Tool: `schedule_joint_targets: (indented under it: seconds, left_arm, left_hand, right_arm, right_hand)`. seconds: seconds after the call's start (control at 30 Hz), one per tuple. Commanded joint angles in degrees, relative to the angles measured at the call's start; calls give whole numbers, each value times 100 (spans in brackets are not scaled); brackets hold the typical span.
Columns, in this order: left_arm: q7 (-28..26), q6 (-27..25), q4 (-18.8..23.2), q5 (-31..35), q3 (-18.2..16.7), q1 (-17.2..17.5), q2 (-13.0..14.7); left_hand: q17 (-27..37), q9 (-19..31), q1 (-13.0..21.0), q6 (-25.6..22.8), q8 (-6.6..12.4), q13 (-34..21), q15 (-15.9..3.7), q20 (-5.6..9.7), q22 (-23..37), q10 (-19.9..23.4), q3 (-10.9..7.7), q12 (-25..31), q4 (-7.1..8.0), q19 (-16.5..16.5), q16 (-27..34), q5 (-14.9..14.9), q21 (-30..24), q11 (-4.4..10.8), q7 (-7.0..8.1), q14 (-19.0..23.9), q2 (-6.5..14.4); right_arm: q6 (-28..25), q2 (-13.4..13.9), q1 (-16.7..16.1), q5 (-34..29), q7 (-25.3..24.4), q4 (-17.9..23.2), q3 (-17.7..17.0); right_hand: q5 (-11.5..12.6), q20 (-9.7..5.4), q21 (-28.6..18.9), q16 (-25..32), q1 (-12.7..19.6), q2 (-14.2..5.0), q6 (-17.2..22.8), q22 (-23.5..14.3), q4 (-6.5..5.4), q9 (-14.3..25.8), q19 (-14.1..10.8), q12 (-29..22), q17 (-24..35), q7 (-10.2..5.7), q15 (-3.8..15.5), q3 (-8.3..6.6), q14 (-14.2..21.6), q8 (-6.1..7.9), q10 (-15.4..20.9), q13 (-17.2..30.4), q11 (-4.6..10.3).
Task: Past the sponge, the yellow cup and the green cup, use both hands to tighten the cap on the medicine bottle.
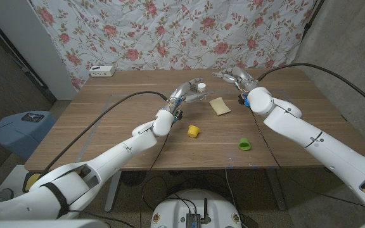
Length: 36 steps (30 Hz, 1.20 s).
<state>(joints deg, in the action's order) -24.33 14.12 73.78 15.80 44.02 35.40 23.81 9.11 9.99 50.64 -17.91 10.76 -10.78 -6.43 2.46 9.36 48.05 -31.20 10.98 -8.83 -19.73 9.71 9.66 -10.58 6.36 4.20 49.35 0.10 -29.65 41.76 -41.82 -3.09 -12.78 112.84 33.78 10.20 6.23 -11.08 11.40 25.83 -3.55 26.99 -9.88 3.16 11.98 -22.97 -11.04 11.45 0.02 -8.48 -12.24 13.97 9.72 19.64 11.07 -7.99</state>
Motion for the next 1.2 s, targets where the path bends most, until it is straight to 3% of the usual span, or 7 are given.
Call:
schedule_joint_targets:
  seconds: [0.03,0.43,0.47,0.5,0.53,0.57,1.2]
  left_arm:
    - [-125,-111,332,62,-143,240,149]
    - [-223,-112,499,122,-204,420,201]
    - [-226,-99,502,117,-209,431,204]
    - [-224,-111,521,113,-217,447,208]
    - [-216,-142,550,104,-228,467,213]
    - [-204,-122,551,94,-231,474,220]
    - [-45,72,391,-67,-266,526,216]
  left_hand:
    - [1,18,16,127,-47,-19,-471,197,13,215,-20,2,6,47,8,35,3,252,14,5,30]
    - [-1,16,58,251,-62,-20,-478,160,14,150,-13,-12,-25,83,-1,30,11,260,45,-63,-5]
    - [-3,16,61,259,-62,-20,-476,156,14,149,-12,-11,-28,85,-5,30,11,259,43,-74,-11]
    - [-4,16,70,267,-61,-21,-488,159,14,126,-13,-18,-33,86,-9,31,10,248,47,-89,-16]
    - [-5,16,70,272,-61,-21,-487,156,14,119,-12,-19,-33,89,-11,30,11,245,38,-96,-19]
    - [-4,16,69,274,-58,-21,-487,155,14,116,-12,-19,-30,89,-9,30,10,243,6,-99,-17]
    - [4,6,-29,765,-103,-20,-519,122,17,-102,123,-42,19,310,-5,17,53,280,-333,-338,-123]
  right_arm:
    - [590,-60,-264,278,-262,-264,-272]
    - [1673,-192,-690,904,-464,-634,-727]
    - [1781,-213,-724,951,-487,-676,-760]
    - [1884,-229,-755,1004,-494,-716,-792]
    - [1973,-236,-778,1039,-497,-753,-814]
    - [2035,-250,-798,1069,-511,-784,-833]
    - [3759,-760,-885,1606,-516,-1910,-1020]
  right_hand:
    - [38,-37,-9,-20,-29,-29,-167,-6,0,-15,-23,4,-7,-99,-6,-11,-22,-11,-68,6,45]
    - [28,-159,23,-44,-135,-79,-450,6,47,-73,133,26,-37,-275,41,-31,-175,69,-239,-24,140]
    - [28,-155,16,-10,-199,-211,-429,11,93,-74,156,7,-33,-1184,32,-86,-191,129,-265,-36,157]
    - [19,-138,-15,-34,-232,-124,-517,10,192,-81,92,20,-60,-986,69,-65,-241,126,-317,-40,197]
    - [20,-183,6,-24,-292,-133,-576,9,228,-104,186,12,-53,-318,54,-62,-253,113,-300,-44,141]
    - [21,-197,11,-25,-280,-130,-598,10,250,-109,196,15,-59,-199,64,-70,-250,106,-310,-45,162]
    - [28,-346,20,-26,-303,-180,-698,12,271,-129,228,3,-56,-114,214,-103,-272,86,-288,-50,180]
